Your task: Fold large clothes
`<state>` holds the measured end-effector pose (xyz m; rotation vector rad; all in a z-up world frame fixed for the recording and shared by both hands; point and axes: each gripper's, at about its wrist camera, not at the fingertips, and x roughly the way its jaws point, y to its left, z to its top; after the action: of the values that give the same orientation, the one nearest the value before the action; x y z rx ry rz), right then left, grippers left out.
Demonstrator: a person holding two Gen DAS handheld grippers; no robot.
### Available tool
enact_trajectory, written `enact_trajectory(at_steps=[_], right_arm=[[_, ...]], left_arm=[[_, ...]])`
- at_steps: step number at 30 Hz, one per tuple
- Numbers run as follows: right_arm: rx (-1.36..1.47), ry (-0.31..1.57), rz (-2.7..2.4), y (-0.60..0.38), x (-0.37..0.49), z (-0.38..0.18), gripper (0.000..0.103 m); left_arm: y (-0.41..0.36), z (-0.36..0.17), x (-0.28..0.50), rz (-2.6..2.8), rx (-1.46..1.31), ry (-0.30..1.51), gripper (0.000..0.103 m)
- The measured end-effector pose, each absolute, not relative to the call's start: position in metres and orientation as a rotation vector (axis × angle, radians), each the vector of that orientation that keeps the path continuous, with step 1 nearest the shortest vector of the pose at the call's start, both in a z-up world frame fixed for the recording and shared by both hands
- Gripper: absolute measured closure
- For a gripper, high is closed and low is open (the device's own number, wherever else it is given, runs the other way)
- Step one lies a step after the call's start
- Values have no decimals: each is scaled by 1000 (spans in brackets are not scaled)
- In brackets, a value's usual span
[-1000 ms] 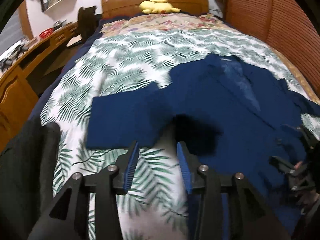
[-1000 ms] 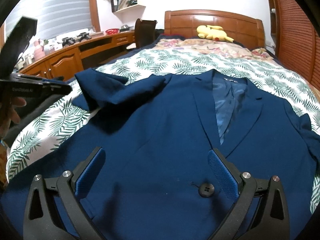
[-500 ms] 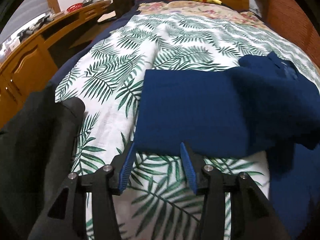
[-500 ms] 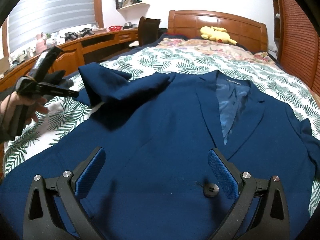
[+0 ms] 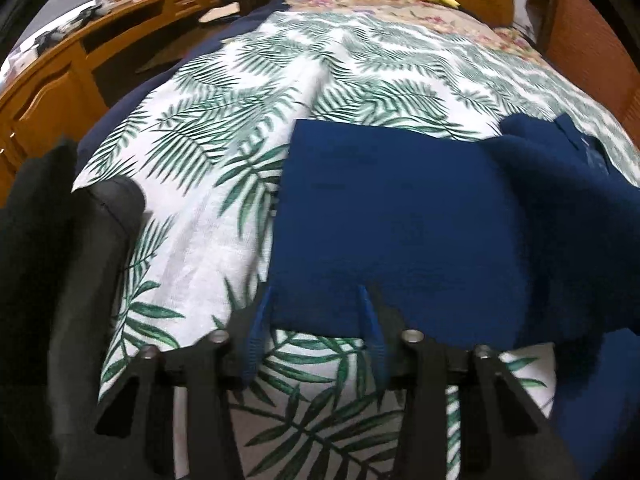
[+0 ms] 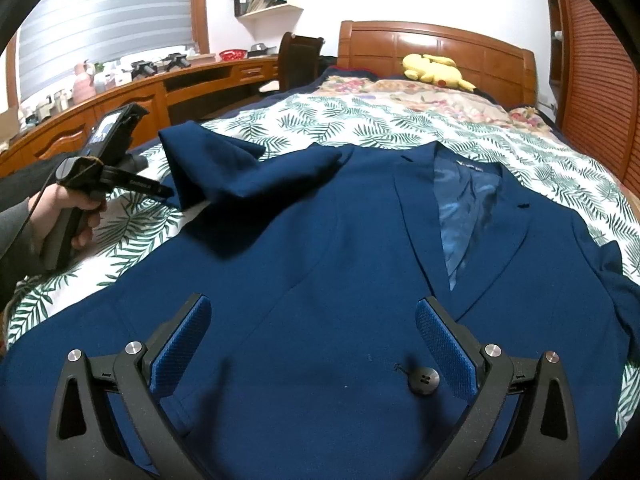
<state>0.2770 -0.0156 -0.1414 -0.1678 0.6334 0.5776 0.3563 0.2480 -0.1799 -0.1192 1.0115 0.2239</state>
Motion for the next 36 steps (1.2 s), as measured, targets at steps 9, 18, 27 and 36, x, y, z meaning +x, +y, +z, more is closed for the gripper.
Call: enact_trajectory(at_steps=[9,18,27,36], right_arm=[[-156,627,576,-17,277,-141,0],[-107,652,567,-33,277,-132,0],[-103,614,538,-79,248,-106,0],[-74,641,433,-155,231,-108,0]], left_arm=[[213,-130,346,203,-49,923,96],[123,-36,331,72,66,748,96],[29,14,296,-132,119,655,96],[-49,6,265,-281,191,652,96]])
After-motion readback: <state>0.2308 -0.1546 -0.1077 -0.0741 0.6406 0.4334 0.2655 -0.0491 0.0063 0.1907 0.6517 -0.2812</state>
